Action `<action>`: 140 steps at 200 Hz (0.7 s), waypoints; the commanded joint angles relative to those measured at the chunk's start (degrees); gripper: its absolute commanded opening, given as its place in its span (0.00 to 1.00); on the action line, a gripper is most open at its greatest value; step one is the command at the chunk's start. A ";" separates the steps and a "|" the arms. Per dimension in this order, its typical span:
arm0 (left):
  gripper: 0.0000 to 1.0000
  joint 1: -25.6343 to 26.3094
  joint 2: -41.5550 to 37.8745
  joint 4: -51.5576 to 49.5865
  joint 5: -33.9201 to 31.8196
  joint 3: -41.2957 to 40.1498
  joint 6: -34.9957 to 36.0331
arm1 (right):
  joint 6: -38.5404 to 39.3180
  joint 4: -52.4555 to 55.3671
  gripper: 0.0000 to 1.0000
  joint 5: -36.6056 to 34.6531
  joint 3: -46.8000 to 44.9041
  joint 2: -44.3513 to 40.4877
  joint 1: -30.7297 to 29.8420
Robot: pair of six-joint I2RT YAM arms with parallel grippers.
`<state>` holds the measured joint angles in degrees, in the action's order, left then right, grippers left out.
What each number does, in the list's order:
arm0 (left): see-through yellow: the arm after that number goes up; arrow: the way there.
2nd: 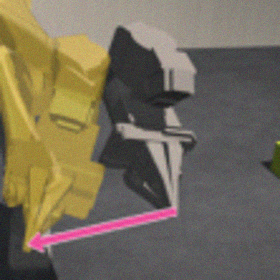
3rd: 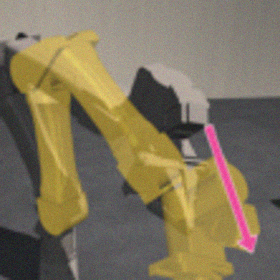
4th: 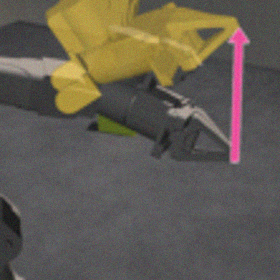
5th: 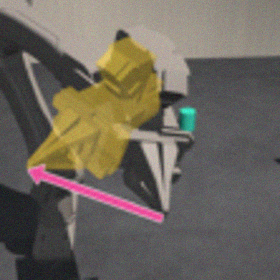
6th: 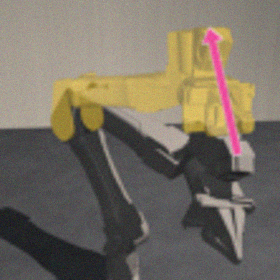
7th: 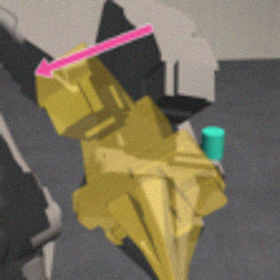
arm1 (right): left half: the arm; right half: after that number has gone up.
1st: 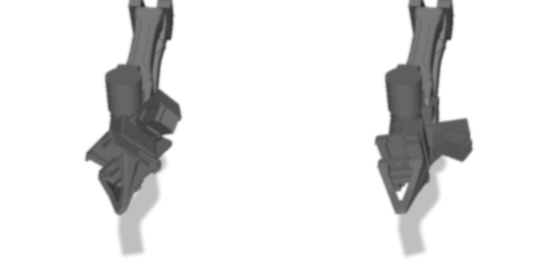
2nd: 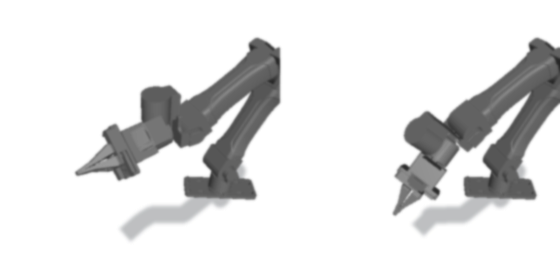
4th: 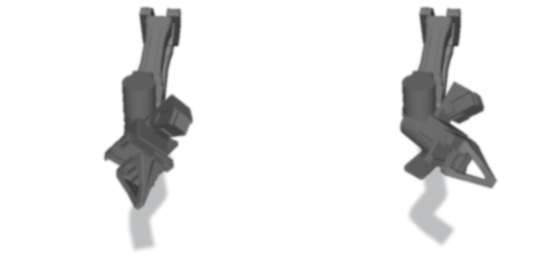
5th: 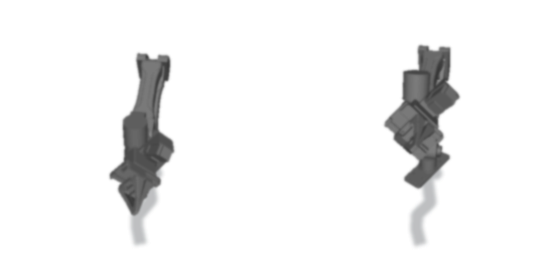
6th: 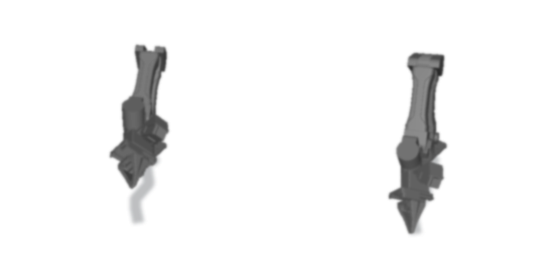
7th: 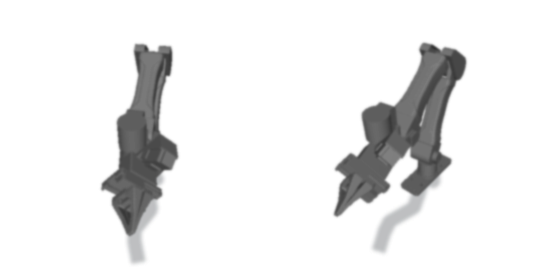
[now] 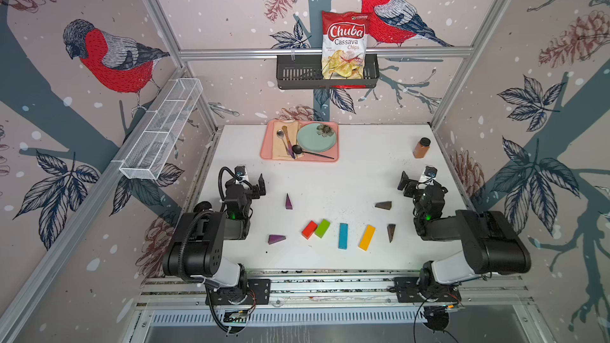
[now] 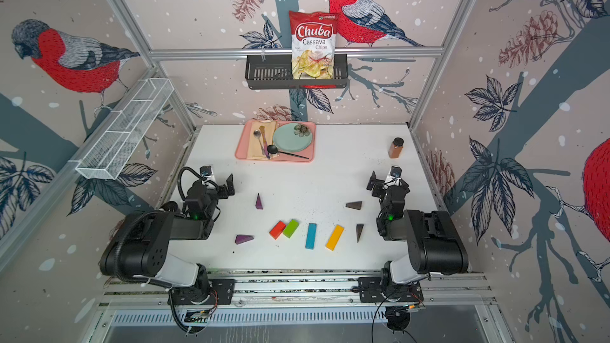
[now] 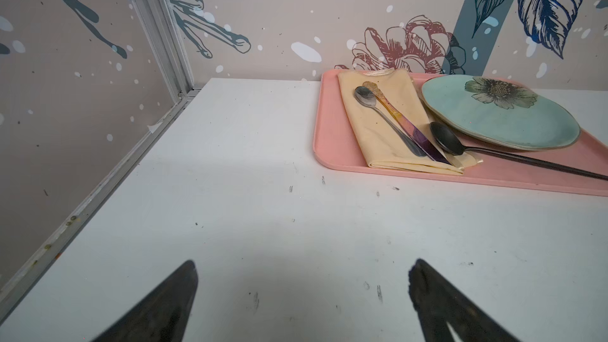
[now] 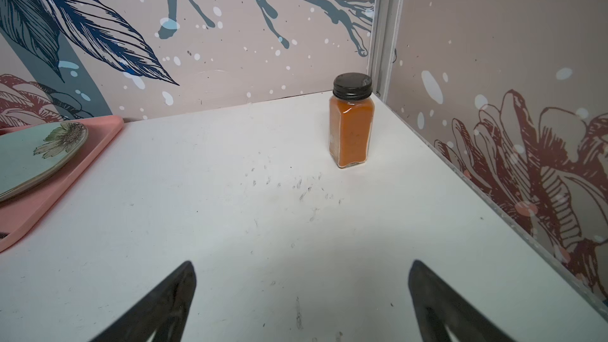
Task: Assemble a small pinwheel with building blocks
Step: Adjust the building block at the center of the board.
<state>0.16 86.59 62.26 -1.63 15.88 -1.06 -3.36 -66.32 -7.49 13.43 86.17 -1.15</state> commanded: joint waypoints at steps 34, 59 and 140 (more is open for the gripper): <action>0.99 0.06 -0.10 3.04 -0.51 -0.06 0.66 | -0.60 -2.23 1.00 -0.64 0.12 -0.13 -0.01; 0.99 -0.07 -0.10 2.98 -0.48 -0.05 0.68 | -0.60 -2.27 1.00 -0.51 0.09 -0.18 0.00; 0.98 -0.08 -0.76 2.14 -0.95 0.97 0.71 | 0.88 -1.21 1.00 2.85 1.17 -1.03 0.18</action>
<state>0.16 86.56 62.26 -1.63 15.86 -1.06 -3.36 -66.32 -7.49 13.43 86.11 -1.13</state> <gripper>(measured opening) 0.988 0.996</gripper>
